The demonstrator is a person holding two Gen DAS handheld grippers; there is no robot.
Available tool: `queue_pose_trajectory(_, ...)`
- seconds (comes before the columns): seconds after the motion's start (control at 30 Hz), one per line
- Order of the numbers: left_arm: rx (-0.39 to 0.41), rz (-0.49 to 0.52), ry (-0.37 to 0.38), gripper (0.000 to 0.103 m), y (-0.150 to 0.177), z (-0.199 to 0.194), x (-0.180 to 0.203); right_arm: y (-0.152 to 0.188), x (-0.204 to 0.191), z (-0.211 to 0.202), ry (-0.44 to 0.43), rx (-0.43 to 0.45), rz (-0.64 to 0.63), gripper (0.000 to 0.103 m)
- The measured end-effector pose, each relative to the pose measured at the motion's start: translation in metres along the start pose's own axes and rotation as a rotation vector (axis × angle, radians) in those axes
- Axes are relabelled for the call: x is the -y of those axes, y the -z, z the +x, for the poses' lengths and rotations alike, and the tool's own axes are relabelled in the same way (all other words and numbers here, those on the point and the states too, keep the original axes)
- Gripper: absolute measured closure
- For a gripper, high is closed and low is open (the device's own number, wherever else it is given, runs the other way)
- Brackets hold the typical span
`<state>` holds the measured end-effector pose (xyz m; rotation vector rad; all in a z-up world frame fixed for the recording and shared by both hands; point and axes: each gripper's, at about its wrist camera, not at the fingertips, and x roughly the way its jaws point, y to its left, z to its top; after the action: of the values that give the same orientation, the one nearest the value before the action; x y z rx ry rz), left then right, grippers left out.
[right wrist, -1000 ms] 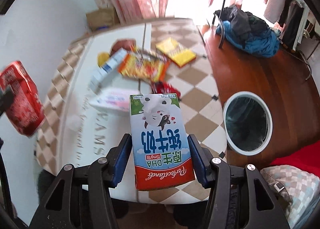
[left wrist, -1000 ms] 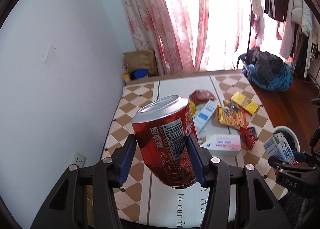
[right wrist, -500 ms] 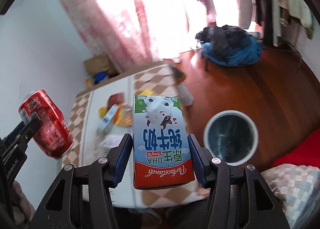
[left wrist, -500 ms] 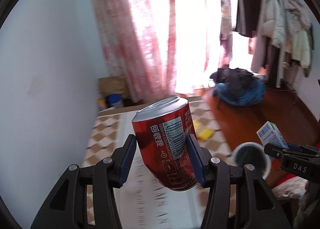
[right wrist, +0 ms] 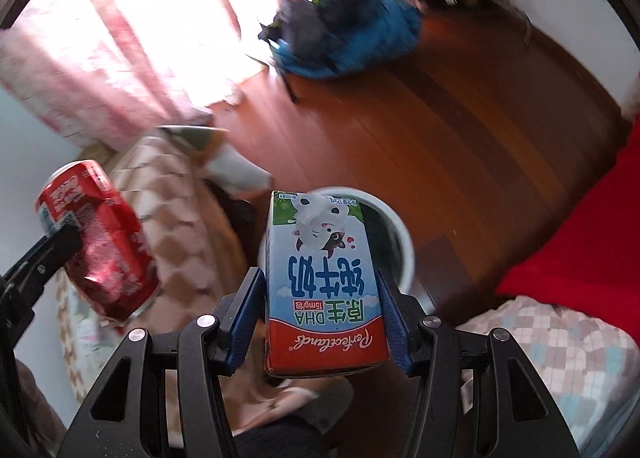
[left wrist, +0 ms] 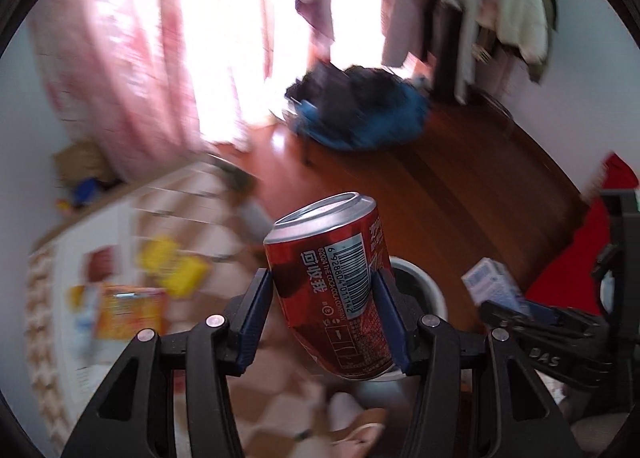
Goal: Collect trash
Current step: 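Carry the can and carton with both tools toward the white trash bin, then open both tools to drop the can and carton into the bin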
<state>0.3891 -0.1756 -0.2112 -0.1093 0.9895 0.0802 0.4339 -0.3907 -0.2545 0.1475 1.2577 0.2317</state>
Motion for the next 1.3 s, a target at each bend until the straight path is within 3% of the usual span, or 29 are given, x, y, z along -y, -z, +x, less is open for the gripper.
queue_pose_trajectory(0.17,-0.136,0.029,0.071,0.055,-0.006,0.085,0.034,-0.010,0.046,0.064,0.001,-0.090,0.066,0.045)
queue_pose_trajectory(0.33,-0.264,0.031,0.088,0.052,-0.006,0.138,0.045,-0.017,0.064,0.124,-0.033,-0.175,0.111,0.045)
queue_pose_trajectory(0.4,-0.298,0.043,0.063,0.044,-0.003,0.149,0.047,-0.016,0.073,0.143,-0.053,-0.203,0.153,0.045)
queue_pose_trajectory(0.47,-0.304,0.039,0.043,0.017,-0.002,0.151,0.047,-0.013,0.077,0.160,-0.066,-0.241,0.166,0.037)
queue_pose_trajectory(0.53,-0.309,0.040,0.006,0.007,0.004,0.151,0.043,-0.006,0.082,0.166,-0.072,-0.253,0.186,0.012)
queue_pose_trajectory(0.57,-0.311,0.039,-0.007,0.007,0.007,0.150,0.041,-0.004,0.083,0.168,-0.070,-0.256,0.185,0.010)
queue_pose_trajectory(0.7,-0.317,0.037,-0.055,0.006,0.016,0.145,0.033,0.002,0.076,0.170,-0.007,-0.258,0.140,0.000)
queue_pose_trajectory(0.87,-0.314,0.036,-0.090,0.001,0.028,0.136,0.024,0.004,0.061,0.152,0.161,-0.210,0.035,0.000)
queue_pose_trajectory(1.07,-0.293,0.036,-0.101,0.000,0.033,0.115,0.021,0.006,0.050,0.115,0.223,-0.146,-0.020,0.000)
queue_pose_trajectory(1.3,-0.251,0.036,-0.097,0.000,0.032,0.073,0.021,0.012,0.038,0.067,0.232,-0.098,-0.035,0.000)
